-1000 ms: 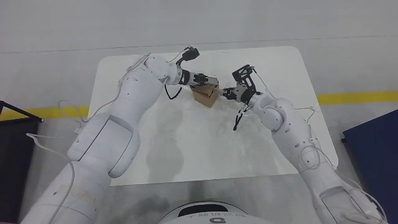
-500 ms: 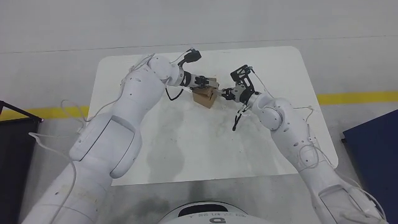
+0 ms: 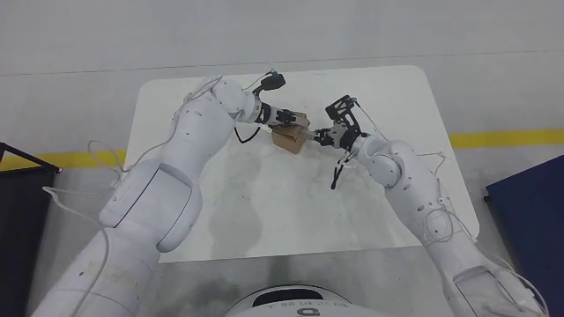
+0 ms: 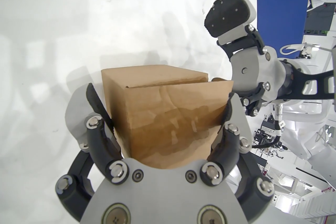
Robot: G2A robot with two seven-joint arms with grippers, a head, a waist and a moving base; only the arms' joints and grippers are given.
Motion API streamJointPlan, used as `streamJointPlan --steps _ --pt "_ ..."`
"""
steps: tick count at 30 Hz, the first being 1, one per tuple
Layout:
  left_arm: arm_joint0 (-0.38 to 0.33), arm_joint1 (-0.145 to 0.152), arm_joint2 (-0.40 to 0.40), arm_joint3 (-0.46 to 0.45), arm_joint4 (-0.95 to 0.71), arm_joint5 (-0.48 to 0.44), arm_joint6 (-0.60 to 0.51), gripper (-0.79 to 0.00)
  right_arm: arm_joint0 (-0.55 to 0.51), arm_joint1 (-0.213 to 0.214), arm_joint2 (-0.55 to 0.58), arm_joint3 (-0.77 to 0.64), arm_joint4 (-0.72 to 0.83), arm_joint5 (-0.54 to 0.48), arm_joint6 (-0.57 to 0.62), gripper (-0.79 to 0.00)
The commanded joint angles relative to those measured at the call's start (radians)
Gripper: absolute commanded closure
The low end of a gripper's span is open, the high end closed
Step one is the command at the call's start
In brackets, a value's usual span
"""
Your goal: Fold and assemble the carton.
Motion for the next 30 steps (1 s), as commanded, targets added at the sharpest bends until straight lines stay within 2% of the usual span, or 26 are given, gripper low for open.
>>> streamJointPlan --steps 1,5,20,23,25,30 --pt "0.0 0.0 0.001 0.001 0.003 0.0 0.0 -0.77 -0.011 0.004 0.005 -0.013 0.0 -0.013 0.023 -0.785" --pt "0.001 -0.001 0.0 0.002 0.004 0.001 -0.002 -0.763 -0.033 0.013 0.027 -0.048 0.03 -0.049 0.083 -0.785" --pt "0.002 -0.001 0.0 0.002 0.005 0.002 -0.003 -0.736 -0.04 0.015 0.035 -0.06 0.035 -0.051 0.085 -0.785" --pt "-0.004 0.003 -0.014 0.004 -0.021 -0.021 0.0 -0.739 -0.041 0.012 0.05 -0.073 0.037 0.014 0.007 -0.785" --pt "-0.004 0.004 -0.021 0.004 -0.035 -0.031 0.002 -0.782 -0.037 0.01 0.048 -0.07 0.03 0.033 -0.009 -0.785" --pt "-0.006 0.011 -0.037 0.008 -0.059 -0.043 -0.007 -0.785 -0.027 0.007 0.042 -0.052 0.033 0.042 -0.019 -0.785"
